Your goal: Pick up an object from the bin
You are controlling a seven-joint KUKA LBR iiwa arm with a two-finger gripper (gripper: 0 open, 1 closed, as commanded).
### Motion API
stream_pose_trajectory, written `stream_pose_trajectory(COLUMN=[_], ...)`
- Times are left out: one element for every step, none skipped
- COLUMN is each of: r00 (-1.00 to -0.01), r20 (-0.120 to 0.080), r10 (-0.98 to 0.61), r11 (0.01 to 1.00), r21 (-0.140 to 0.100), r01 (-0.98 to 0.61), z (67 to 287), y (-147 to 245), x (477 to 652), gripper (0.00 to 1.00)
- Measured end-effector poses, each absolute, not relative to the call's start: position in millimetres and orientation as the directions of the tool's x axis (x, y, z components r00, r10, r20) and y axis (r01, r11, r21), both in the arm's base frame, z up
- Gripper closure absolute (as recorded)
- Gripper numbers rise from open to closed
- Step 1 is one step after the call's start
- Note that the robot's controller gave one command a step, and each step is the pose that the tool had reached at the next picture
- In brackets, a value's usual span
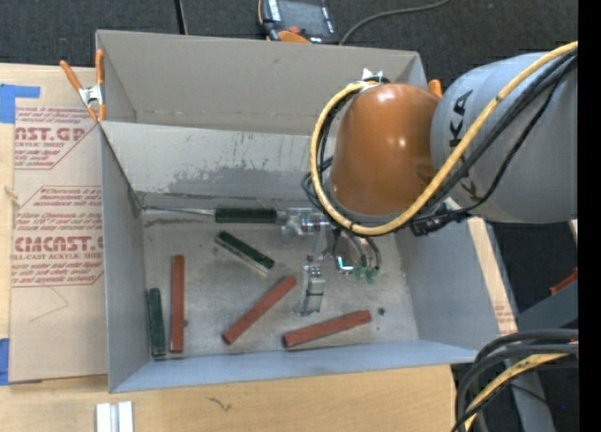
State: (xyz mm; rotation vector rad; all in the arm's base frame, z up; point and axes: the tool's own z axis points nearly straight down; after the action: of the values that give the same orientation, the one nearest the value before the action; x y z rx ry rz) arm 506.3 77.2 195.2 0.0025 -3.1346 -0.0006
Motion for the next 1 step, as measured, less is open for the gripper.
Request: stream_pose_trajectory(r00=[-0.989], r20=[0.001], r10=[-0.150], r11=[0.989], r21=[0.001], r01=[-0.150], z=[73.0], y=[83.0], x=[515.6], gripper=[0.00])
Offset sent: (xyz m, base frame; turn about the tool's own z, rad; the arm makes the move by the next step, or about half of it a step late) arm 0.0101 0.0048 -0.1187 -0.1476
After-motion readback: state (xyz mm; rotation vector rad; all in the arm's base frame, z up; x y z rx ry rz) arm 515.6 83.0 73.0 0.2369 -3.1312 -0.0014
